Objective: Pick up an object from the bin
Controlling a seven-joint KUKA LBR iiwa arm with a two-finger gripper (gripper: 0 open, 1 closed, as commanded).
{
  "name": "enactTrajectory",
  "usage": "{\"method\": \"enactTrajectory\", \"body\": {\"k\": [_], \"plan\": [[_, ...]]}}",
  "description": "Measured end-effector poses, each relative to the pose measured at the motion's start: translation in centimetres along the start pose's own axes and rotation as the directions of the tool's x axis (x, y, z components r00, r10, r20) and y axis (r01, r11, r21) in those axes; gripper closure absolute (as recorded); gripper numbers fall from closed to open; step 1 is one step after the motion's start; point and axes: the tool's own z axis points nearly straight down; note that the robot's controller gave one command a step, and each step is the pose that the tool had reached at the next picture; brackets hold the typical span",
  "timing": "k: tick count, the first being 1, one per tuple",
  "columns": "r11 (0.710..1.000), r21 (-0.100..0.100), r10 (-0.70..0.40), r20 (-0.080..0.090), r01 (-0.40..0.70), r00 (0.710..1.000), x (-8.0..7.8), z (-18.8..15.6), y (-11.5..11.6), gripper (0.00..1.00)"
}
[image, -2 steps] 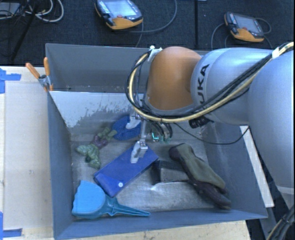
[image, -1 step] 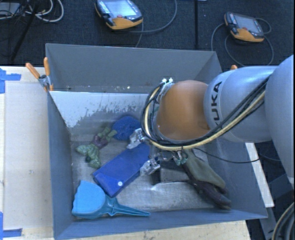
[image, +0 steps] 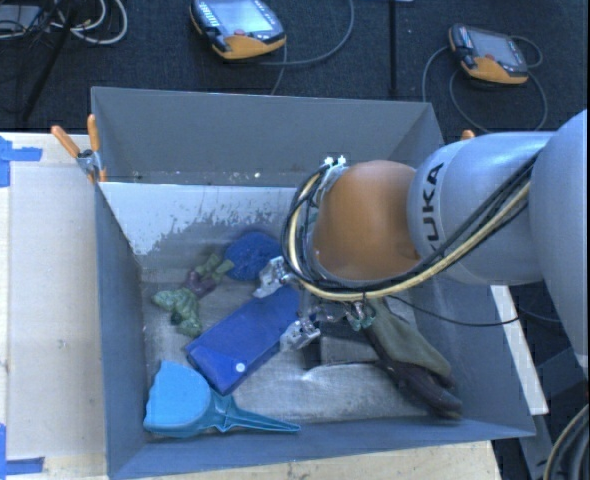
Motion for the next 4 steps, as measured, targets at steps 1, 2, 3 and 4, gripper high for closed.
{"method": "enactTrajectory", "body": {"k": [1, 2, 3, 4], "plan": [[1.000, 0.000, 0.000, -0.012, 0.000, 1.000, -0.38, -0.18, 0.04, 1.00], [1.000, -0.001, 0.001, -0.012, -0.001, 1.000, -0.38, -0.18, 0.03, 1.00], [1.000, -0.001, 0.002, -0.012, -0.002, 1.000, -0.37, -0.18, 0.03, 1.00], [1.000, -0.001, 0.002, -0.012, -0.002, 1.000, -0.38, -0.18, 0.03, 1.00]]}}
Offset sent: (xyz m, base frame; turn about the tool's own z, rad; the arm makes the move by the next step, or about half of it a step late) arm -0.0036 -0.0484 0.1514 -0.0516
